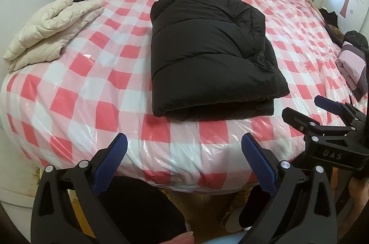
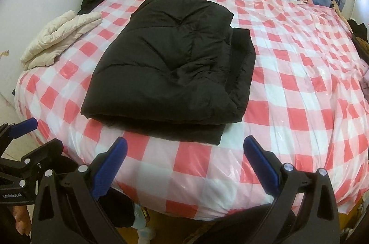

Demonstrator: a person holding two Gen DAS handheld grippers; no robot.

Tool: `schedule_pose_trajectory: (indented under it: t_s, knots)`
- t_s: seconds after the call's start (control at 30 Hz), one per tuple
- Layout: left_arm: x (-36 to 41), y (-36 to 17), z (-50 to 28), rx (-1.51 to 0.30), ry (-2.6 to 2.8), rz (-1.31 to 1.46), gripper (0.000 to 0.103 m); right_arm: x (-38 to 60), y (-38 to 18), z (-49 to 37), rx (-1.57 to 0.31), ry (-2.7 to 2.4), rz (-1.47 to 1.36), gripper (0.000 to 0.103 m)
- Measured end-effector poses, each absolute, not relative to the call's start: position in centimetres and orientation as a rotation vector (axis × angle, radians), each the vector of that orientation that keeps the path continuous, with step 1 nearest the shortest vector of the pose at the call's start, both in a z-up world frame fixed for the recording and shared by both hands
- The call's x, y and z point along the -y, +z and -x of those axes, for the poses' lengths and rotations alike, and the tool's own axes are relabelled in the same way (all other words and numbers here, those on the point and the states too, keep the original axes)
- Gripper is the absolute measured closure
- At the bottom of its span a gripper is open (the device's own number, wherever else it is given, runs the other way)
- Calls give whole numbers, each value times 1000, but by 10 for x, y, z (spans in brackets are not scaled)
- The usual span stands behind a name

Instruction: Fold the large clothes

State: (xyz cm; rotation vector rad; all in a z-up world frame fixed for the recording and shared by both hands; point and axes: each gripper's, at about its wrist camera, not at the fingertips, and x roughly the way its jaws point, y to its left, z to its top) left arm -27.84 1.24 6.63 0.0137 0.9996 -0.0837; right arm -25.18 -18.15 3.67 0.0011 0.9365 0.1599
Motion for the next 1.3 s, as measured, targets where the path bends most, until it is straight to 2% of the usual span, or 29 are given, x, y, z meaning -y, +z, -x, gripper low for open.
schedule_pose_trajectory:
  t_s: [1.3]
  knots:
    - [-27, 50, 246, -1073, -79, -21, 8, 179, 19, 236, -985, 159, 5, 6]
